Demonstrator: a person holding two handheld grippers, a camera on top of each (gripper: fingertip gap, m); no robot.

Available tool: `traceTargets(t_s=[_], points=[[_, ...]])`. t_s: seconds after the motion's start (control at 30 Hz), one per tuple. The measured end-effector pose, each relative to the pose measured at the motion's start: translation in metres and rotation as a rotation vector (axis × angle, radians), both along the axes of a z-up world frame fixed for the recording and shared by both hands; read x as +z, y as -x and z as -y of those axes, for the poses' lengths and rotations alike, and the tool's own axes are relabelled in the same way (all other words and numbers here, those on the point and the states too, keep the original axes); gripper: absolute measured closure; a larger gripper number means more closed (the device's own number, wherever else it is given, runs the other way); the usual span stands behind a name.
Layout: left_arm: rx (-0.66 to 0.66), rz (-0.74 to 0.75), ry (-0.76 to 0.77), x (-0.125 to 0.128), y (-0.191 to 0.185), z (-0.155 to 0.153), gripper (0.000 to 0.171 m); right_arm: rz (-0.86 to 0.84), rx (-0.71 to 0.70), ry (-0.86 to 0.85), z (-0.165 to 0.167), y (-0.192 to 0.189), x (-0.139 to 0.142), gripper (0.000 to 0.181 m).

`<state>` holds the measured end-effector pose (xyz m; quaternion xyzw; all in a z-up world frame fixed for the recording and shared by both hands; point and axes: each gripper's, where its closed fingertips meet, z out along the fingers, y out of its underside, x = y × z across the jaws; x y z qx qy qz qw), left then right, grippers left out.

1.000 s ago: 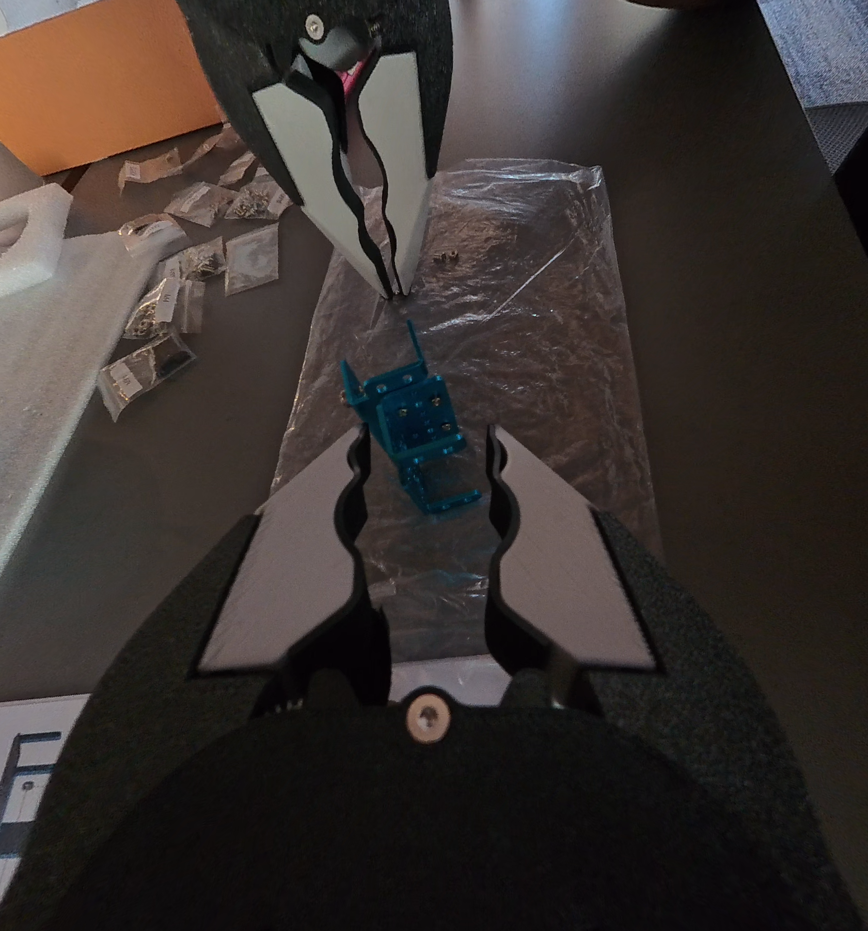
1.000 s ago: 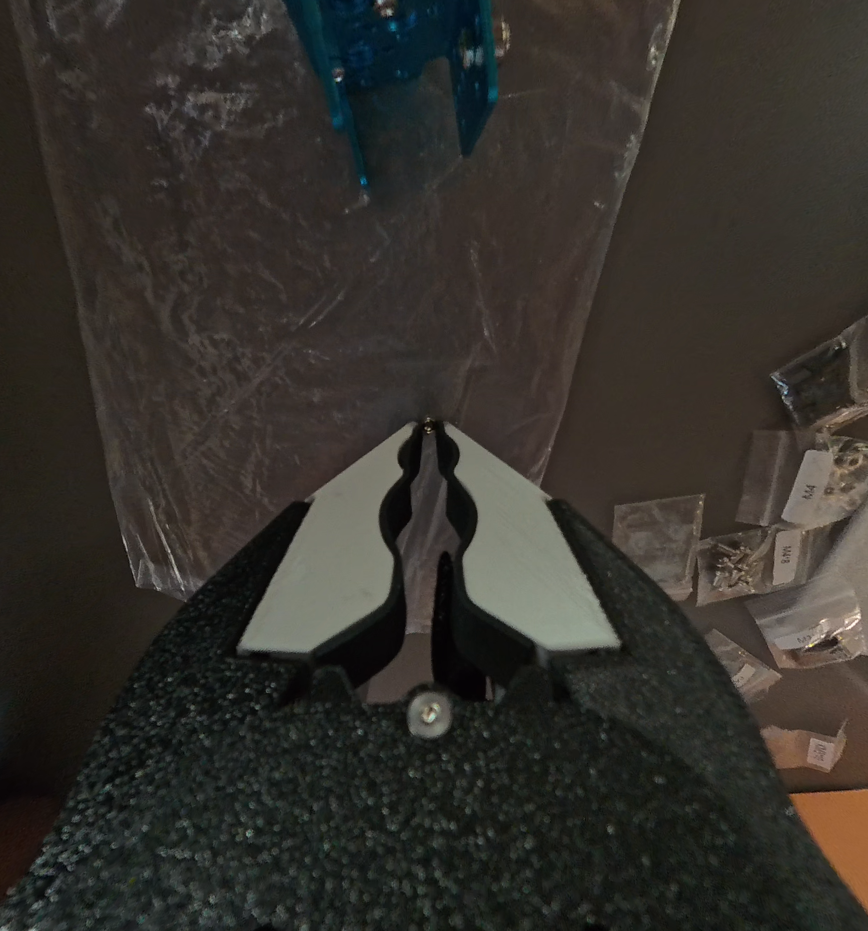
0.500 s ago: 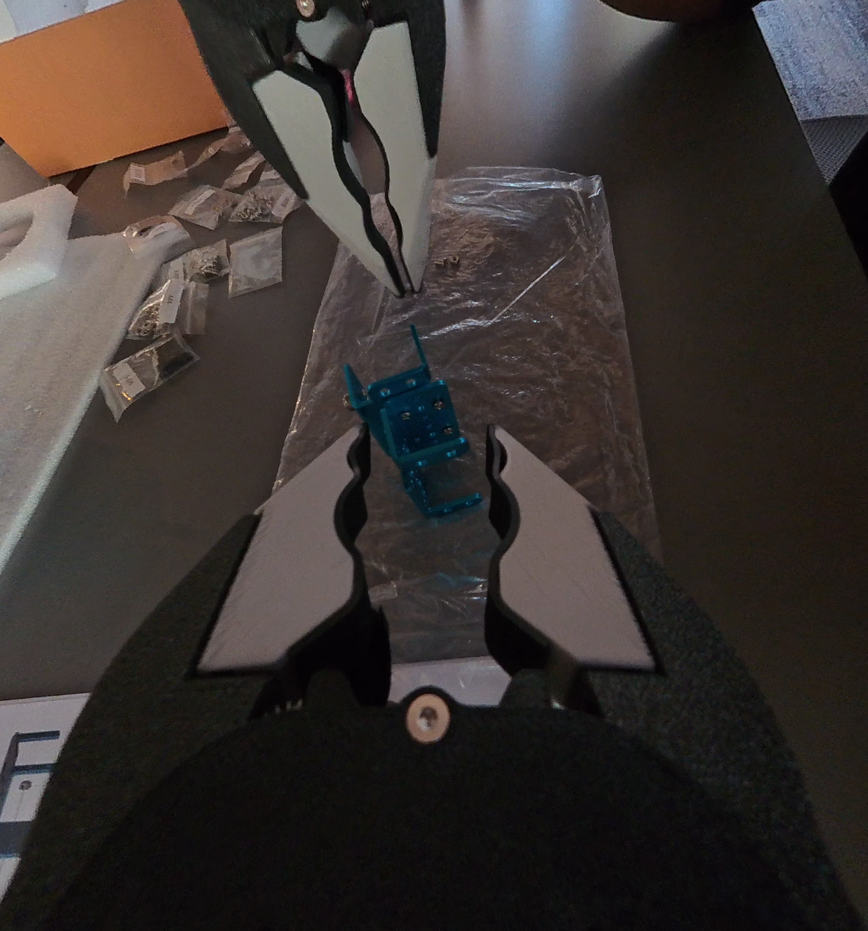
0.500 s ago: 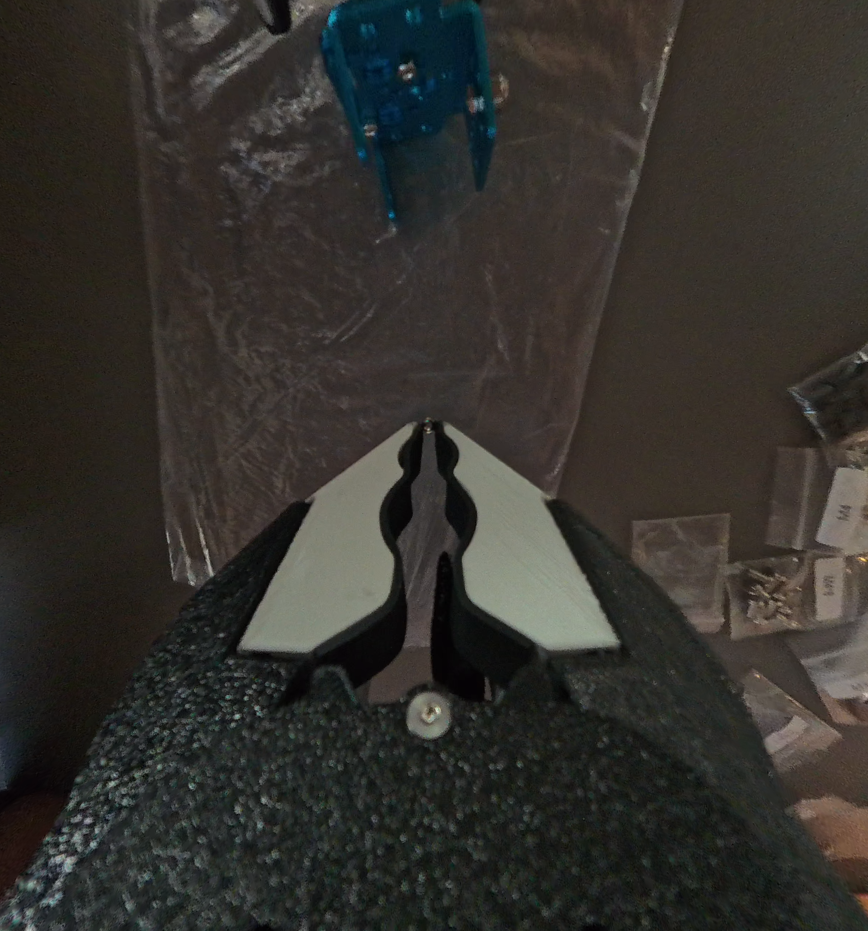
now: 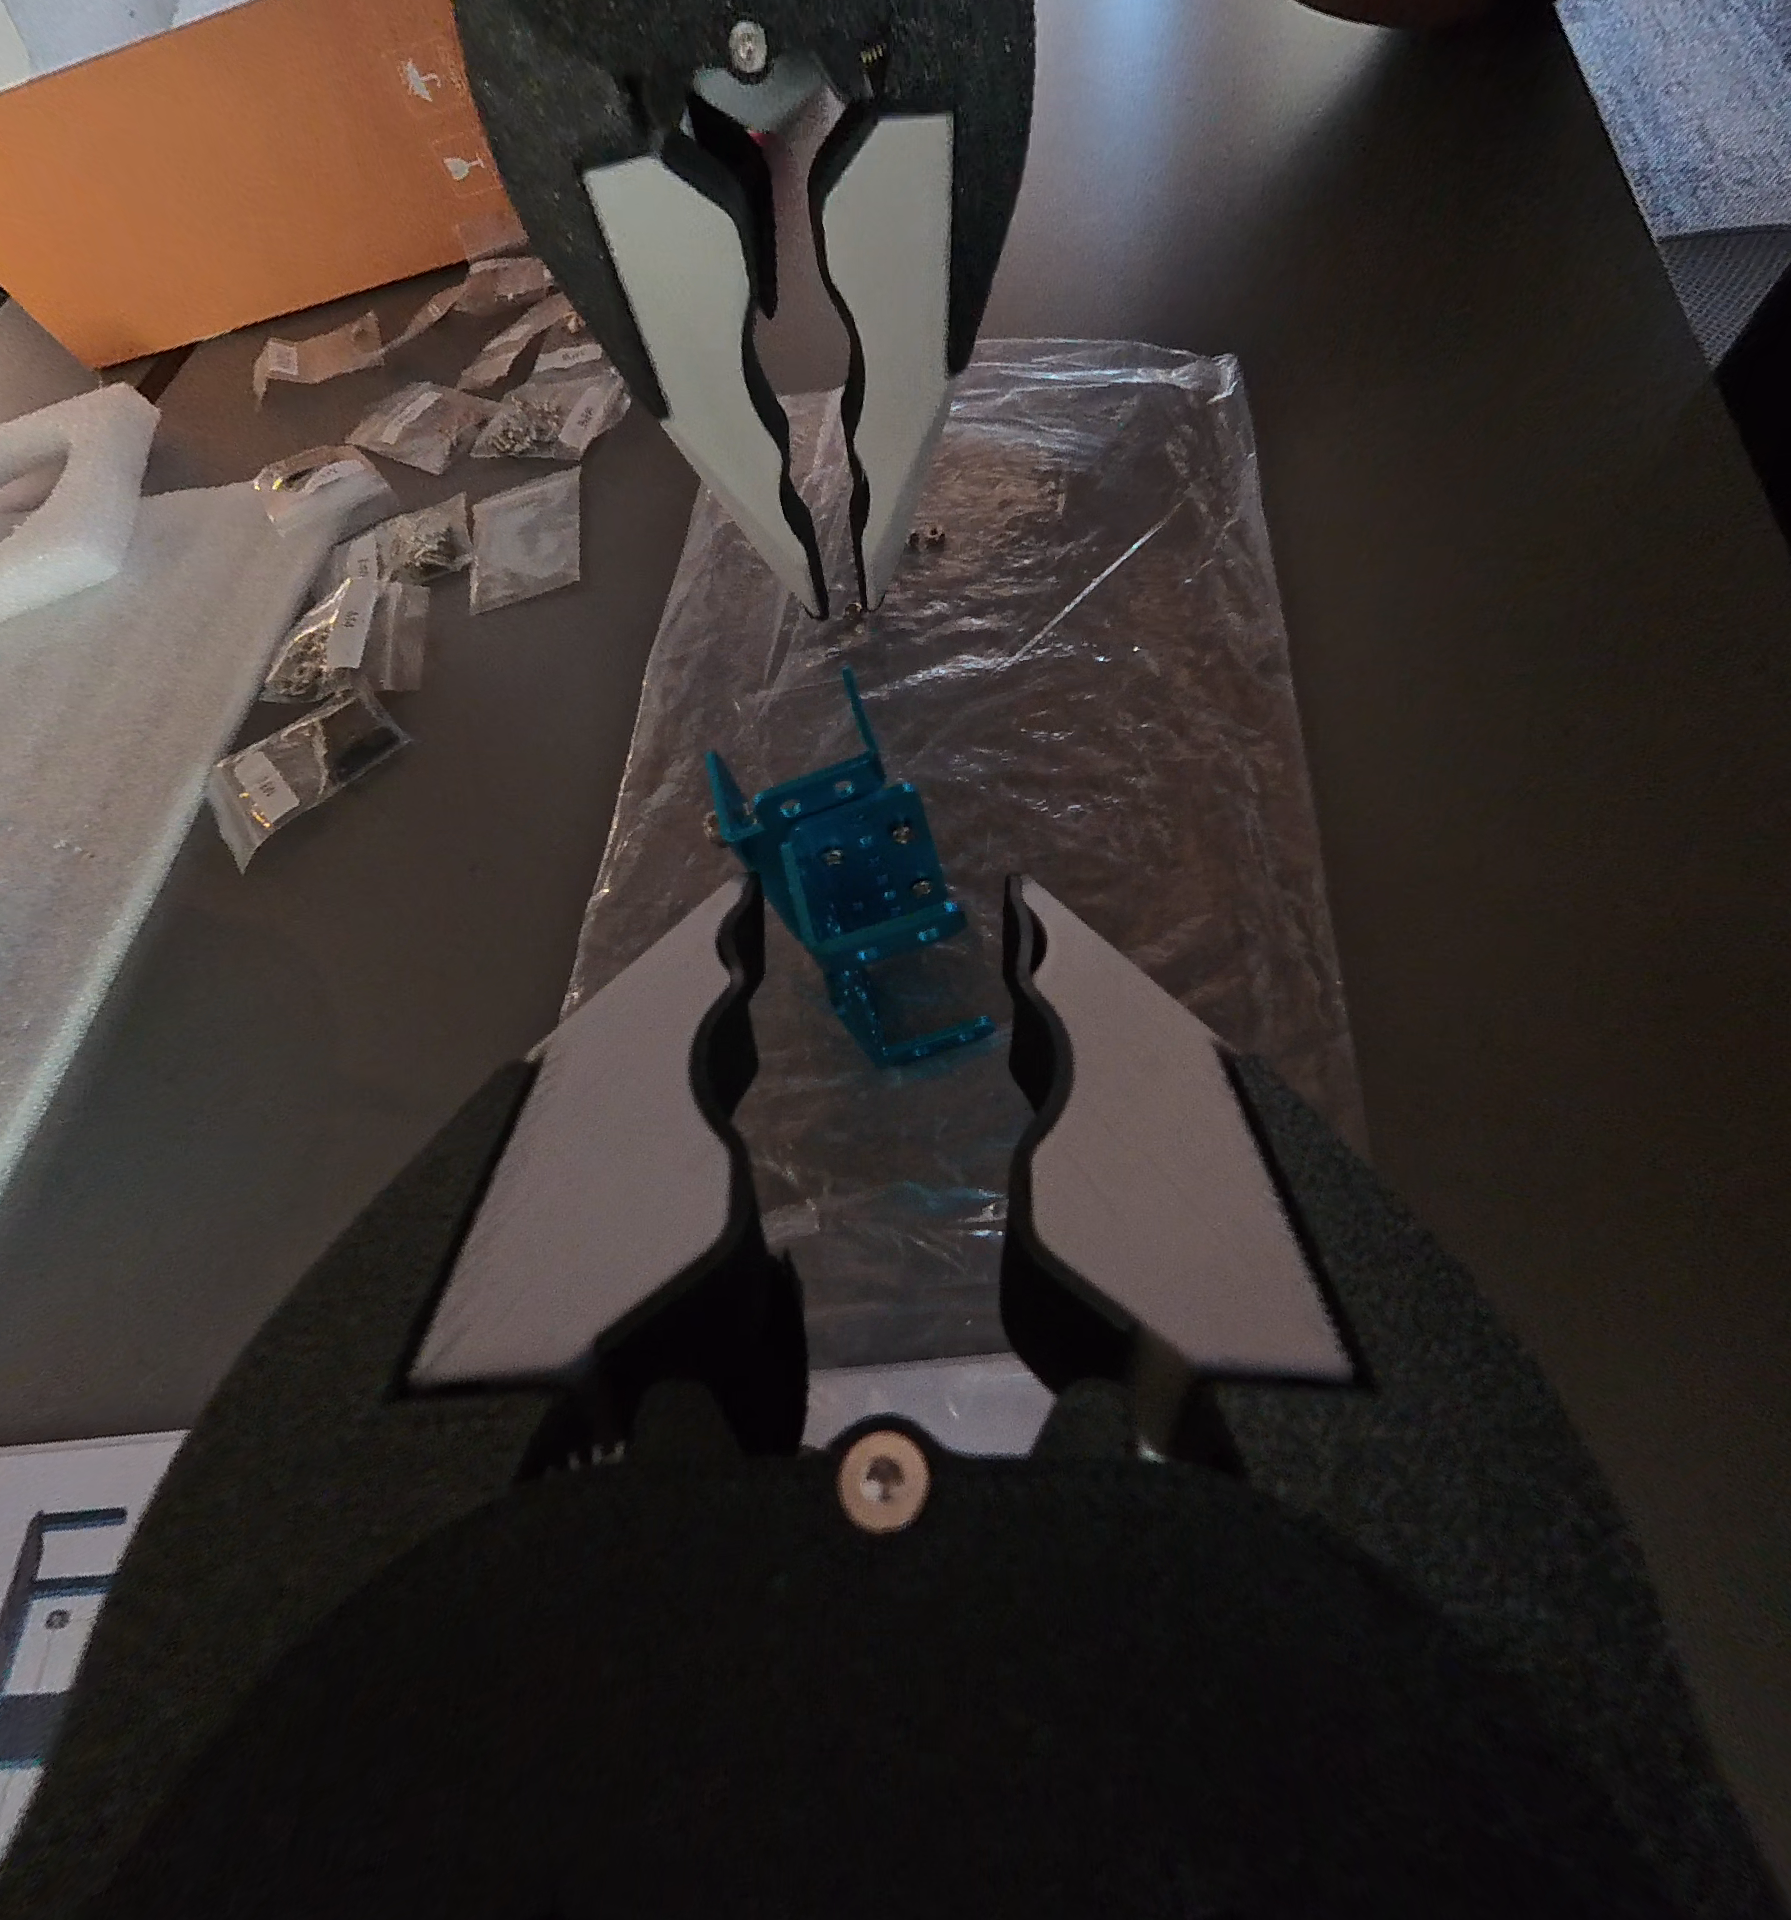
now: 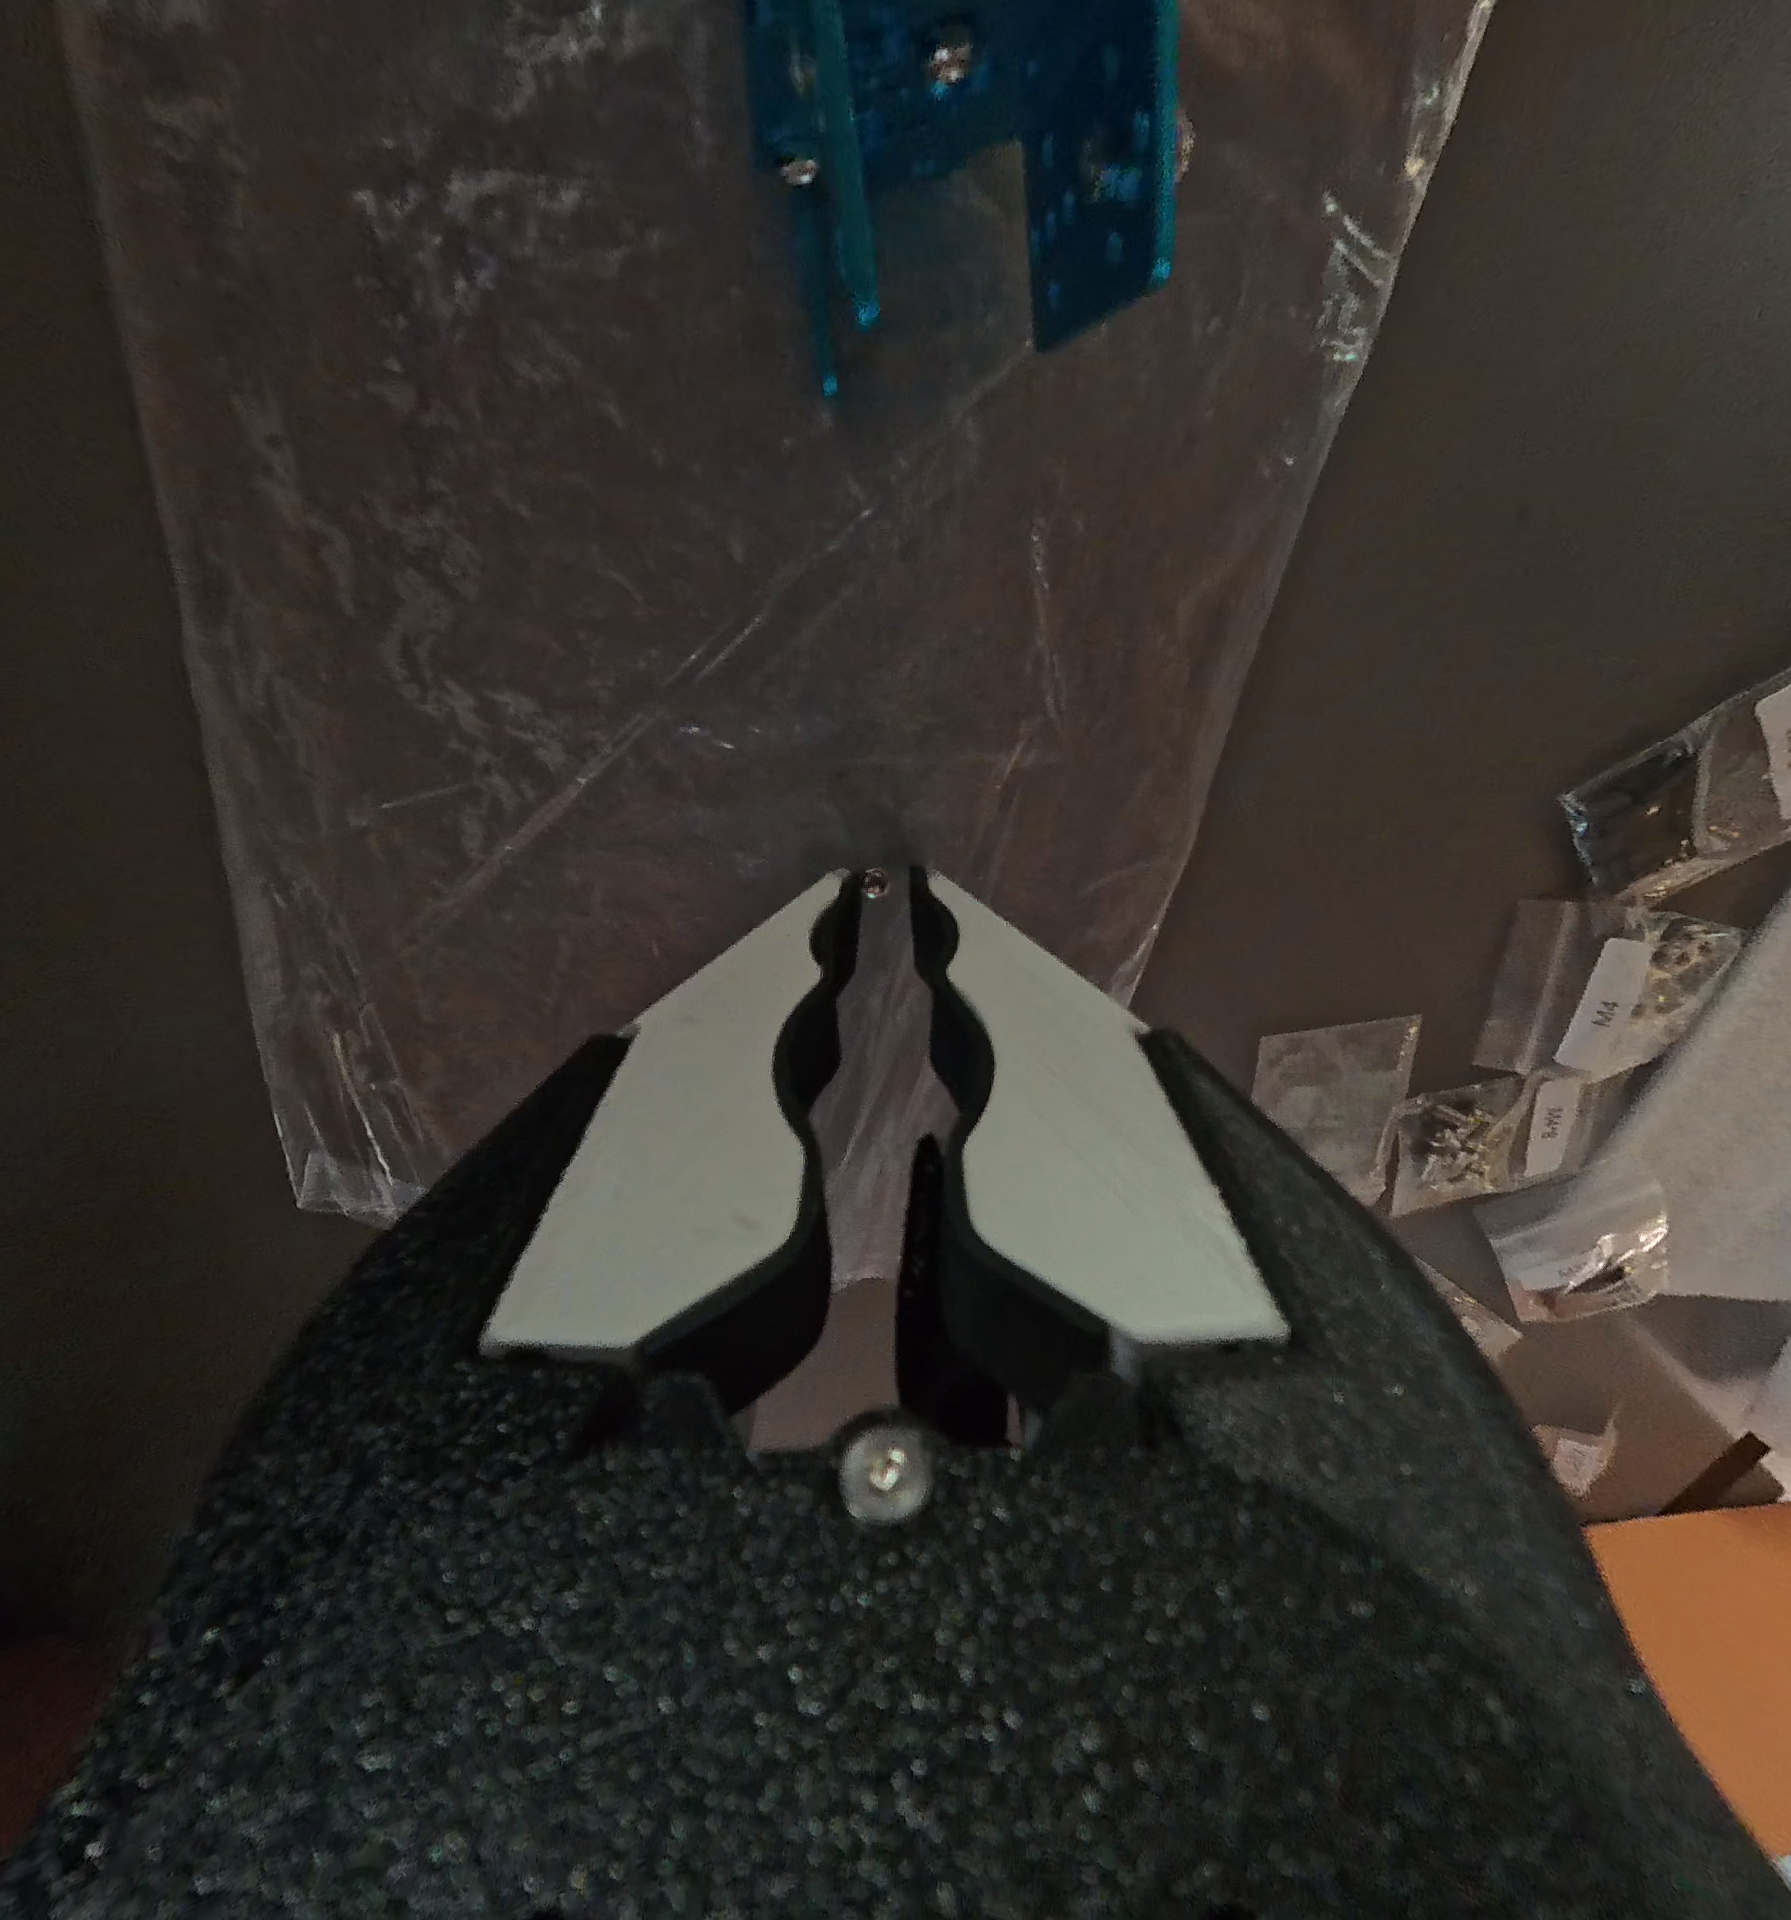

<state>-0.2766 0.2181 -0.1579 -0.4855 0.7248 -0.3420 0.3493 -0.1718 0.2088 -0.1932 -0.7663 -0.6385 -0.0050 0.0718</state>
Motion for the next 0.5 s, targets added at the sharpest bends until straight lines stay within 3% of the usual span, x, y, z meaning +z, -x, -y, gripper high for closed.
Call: traceTargets(t_s=[0.5], points=[[0.003,0.002,-0.001,0.0002,-0.0003,-0.0003,0.126,-0.056,-0.016,0.034,0.001,0.0022,-0.0029,0.177]])
